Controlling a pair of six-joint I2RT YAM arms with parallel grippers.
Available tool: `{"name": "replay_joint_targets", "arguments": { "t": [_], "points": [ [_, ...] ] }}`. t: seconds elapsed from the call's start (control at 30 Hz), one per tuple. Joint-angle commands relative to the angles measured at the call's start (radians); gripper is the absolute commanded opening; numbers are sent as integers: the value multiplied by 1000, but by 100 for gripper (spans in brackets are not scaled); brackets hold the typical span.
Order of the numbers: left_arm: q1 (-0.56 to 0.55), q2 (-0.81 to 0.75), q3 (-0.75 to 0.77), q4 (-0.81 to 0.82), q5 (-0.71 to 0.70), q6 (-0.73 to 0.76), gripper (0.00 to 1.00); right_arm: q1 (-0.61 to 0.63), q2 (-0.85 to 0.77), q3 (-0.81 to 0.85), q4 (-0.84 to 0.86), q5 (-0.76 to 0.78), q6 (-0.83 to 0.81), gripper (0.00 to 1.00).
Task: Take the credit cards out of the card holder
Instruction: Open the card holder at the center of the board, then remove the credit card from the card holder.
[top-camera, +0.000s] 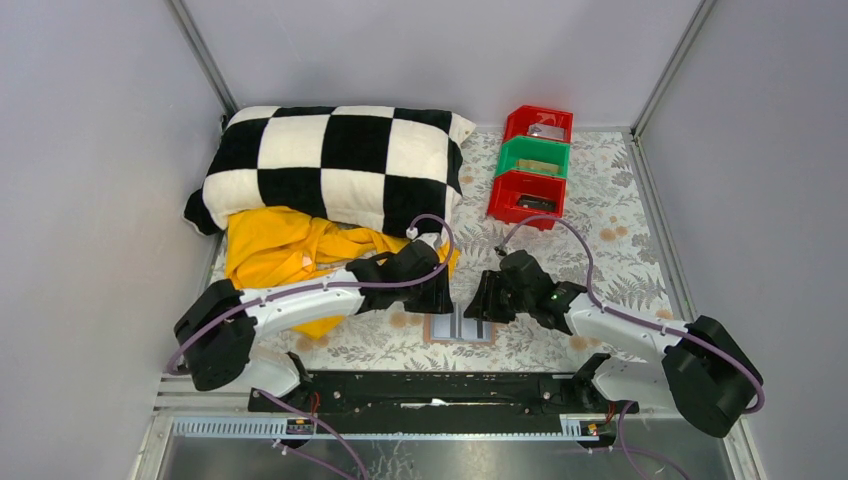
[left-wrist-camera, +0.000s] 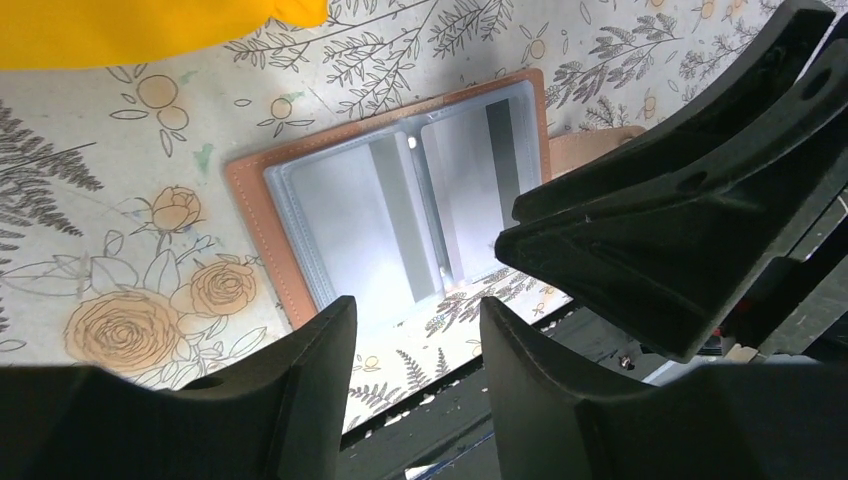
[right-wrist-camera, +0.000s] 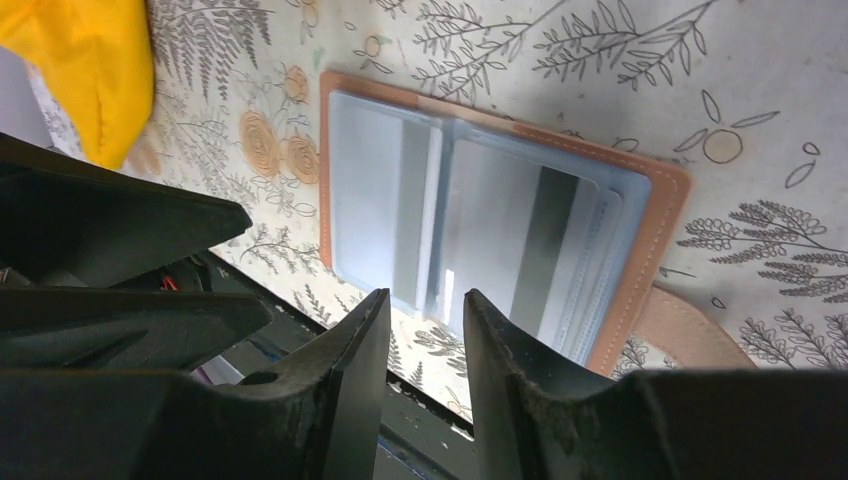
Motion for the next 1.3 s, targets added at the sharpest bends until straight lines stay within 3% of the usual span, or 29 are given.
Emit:
{"name": "replay_joint_targets", "arguments": {
  "t": [0.0,0.13,0.33,0.6,1.27],
  "points": [
    [-10,33,-13,92,54,-28,52,-15,-6,-1,-30,33,-12,40],
    [-18,55,-35,167,86,-76,51,-111,-25,-30,-23,-27,-41,40],
    [-20,93,-83,342,122,-160,48,-129,-35,-21,-72,-21,-75,39],
    [-35,191,-64,364,147,-169,43,-129,-18,-49,-22,-48,-48,38],
    [-36,262,-75,360,125,-166,32,-129,48,-99,72,-71,-23,33]
  ]
}}
